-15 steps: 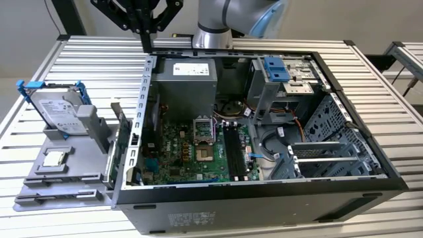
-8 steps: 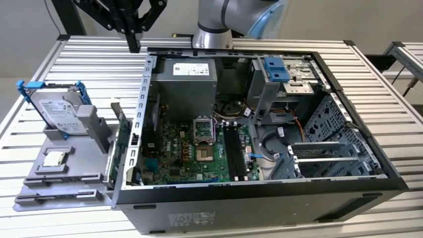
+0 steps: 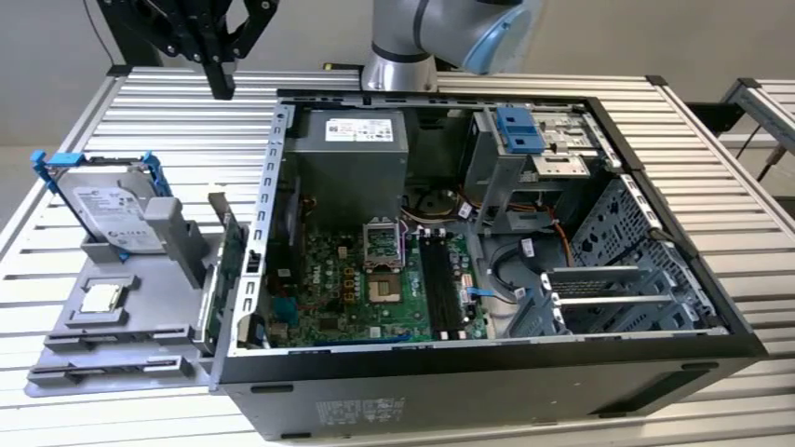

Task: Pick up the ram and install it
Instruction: 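Reach for the ram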

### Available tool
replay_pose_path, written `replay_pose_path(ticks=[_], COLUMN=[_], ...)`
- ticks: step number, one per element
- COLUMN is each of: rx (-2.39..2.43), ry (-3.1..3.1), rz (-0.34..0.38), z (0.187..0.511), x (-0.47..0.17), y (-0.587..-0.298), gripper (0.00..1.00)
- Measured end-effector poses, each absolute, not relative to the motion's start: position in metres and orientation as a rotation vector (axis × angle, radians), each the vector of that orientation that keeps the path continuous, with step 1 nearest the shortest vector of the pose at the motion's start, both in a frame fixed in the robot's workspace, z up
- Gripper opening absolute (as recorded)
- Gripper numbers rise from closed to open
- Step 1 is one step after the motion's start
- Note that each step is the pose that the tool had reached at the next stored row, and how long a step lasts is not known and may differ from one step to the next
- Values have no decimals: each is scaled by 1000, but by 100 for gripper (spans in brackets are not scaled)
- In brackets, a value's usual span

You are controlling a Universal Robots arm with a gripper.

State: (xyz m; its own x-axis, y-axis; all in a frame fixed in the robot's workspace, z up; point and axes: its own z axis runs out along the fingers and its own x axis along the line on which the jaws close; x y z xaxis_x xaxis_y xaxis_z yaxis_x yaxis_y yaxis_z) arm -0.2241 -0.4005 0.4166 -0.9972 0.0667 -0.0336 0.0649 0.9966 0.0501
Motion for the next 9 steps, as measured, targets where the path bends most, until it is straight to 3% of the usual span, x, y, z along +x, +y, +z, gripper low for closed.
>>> replay_pose_path(ticks=[9], rx=[80], ry=[3111], rz=[75], z=[417], x=[-242], y=[-401], gripper=[0])
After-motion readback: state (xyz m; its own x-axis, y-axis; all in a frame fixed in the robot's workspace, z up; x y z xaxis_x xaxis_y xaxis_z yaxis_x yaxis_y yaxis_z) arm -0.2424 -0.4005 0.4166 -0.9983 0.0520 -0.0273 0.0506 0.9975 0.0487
